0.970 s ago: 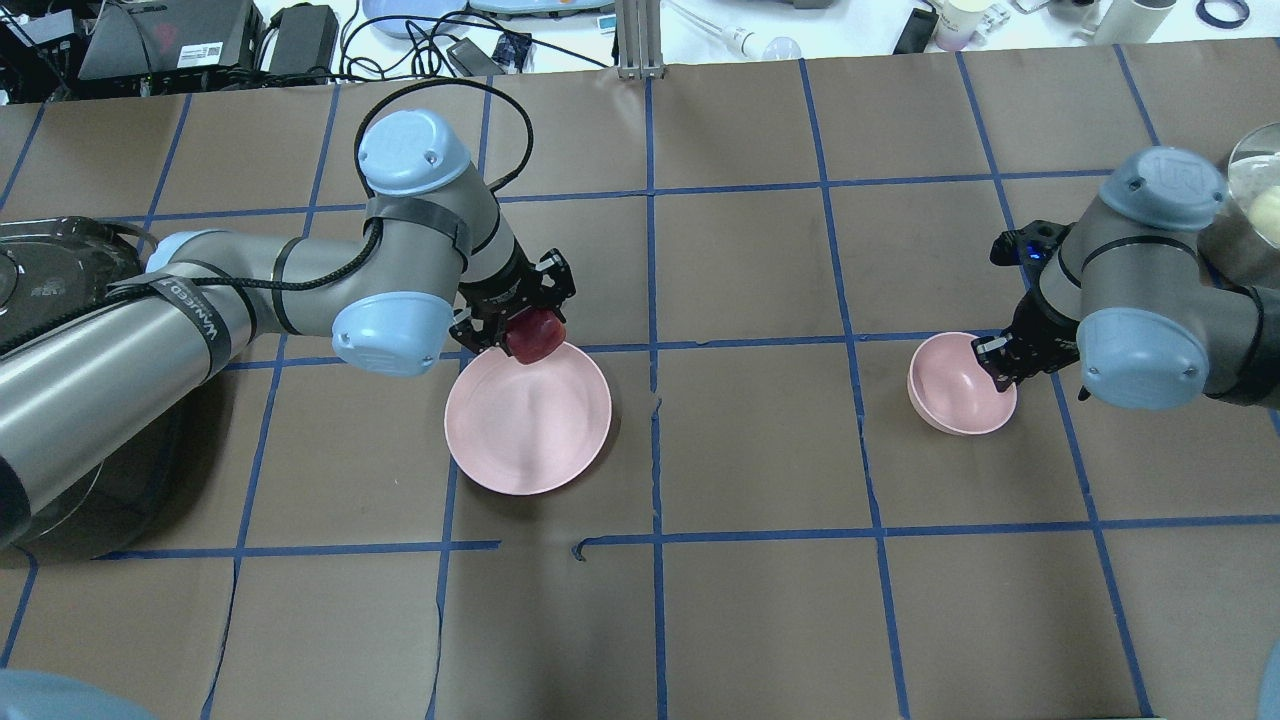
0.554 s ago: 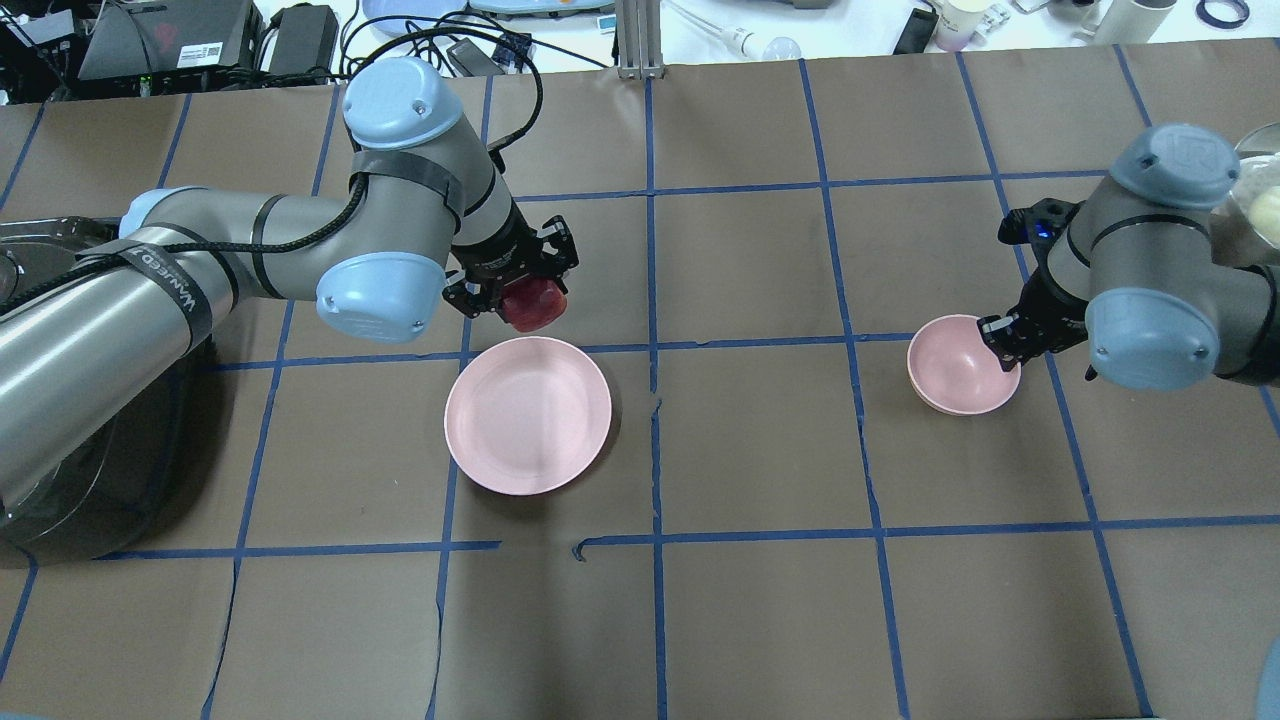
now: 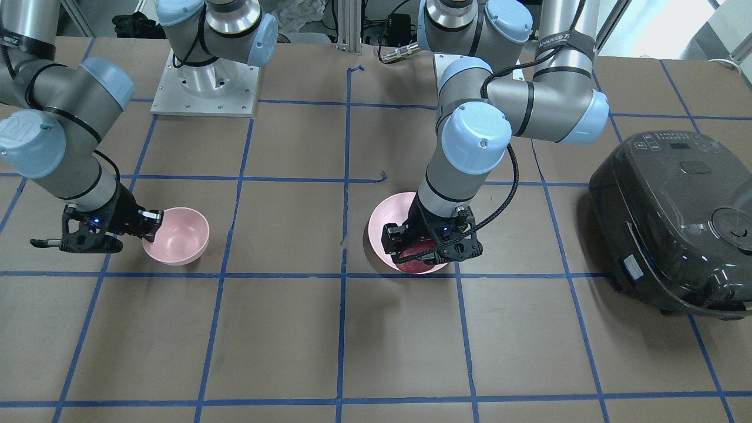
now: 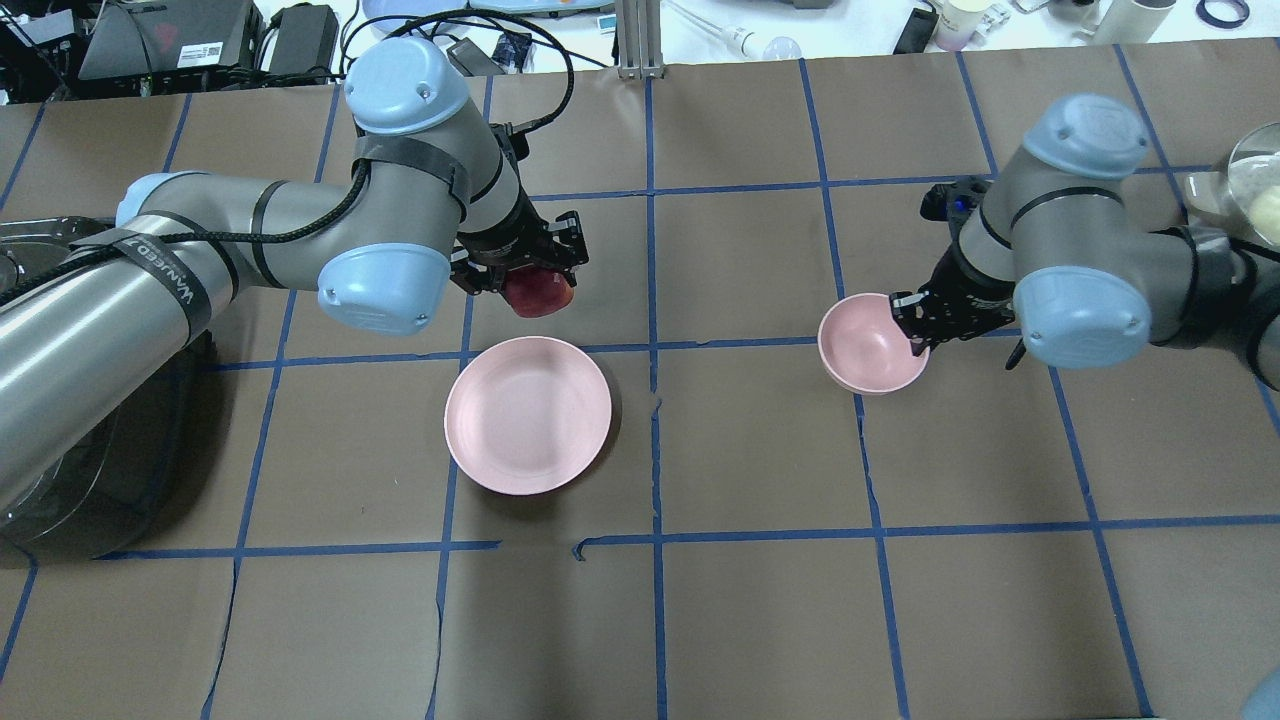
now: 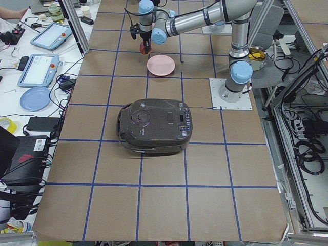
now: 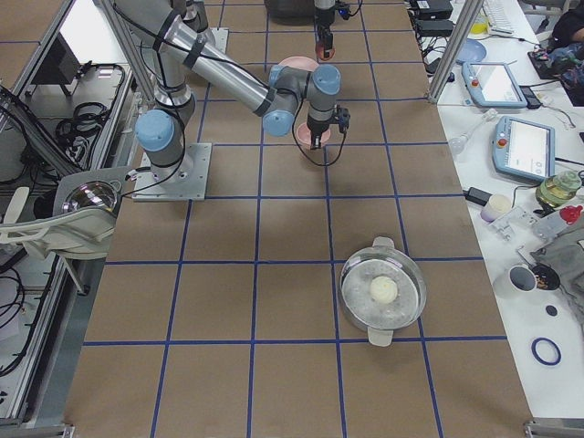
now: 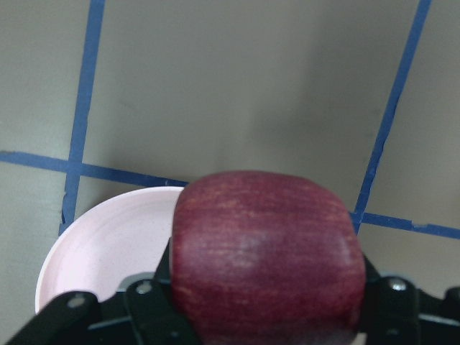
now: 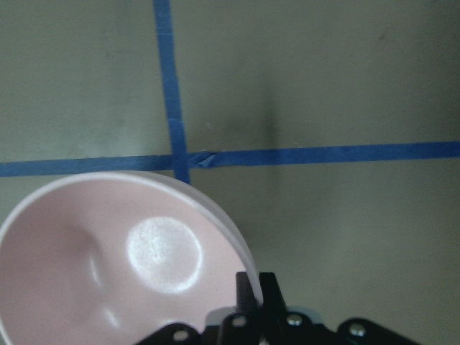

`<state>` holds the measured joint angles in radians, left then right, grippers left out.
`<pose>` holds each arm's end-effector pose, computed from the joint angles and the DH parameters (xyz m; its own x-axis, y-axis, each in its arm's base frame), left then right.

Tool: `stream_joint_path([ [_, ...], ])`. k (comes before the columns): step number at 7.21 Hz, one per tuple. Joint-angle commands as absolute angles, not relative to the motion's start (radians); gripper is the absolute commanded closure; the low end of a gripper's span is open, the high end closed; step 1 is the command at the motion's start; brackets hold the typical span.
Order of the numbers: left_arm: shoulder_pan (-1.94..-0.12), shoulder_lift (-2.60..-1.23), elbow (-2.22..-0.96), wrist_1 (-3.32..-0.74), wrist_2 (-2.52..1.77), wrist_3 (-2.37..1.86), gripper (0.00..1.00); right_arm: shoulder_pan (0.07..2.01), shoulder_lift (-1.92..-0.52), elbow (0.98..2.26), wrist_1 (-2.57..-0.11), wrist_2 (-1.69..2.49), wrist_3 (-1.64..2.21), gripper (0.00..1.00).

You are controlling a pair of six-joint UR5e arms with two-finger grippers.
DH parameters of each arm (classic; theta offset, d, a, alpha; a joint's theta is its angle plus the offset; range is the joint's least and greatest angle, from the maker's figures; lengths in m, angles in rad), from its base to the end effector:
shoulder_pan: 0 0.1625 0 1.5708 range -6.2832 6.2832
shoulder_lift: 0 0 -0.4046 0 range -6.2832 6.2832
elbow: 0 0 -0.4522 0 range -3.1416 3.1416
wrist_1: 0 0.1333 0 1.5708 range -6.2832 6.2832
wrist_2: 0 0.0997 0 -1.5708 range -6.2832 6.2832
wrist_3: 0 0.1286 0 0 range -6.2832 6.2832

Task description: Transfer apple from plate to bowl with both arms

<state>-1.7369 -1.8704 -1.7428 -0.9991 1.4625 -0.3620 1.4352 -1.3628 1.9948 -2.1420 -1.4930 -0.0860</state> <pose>-0.2500 -0.6012 0.2264 -0.9735 -0.1838 0.1360 -0.1927 0.9797 -0.0554 0.0690 -0.5545 0.1572 -0.9951 0.0540 -0.0825 0.0496 0.9973 0.0539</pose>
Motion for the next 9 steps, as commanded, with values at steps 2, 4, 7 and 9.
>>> stream_joint_path([
  [2, -1.741, -1.879, -1.729, -1.0, 1.462, -0.313, 0.89, 1.616, -1.313, 2.002, -2.196, -1.482, 0.183, 0.96],
  [4, -1.753, -1.887, -1.727, -0.985, 1.462, -0.31, 0.93, 1.638, -1.313, 2.003, -2.189, -1.483, 0.232, 0.91],
  [7, -1.788, -1.881, -1.73, -0.985, 1.451, -0.336, 0.93, 1.638, -1.321, 2.005, -2.195, -1.508, 0.212, 0.0],
  [9, -1.851, -1.891, -1.724, -0.968, 1.448, -0.408, 0.93, 1.606, -1.359, 1.921, -2.154, -1.664, 0.155, 0.0],
])
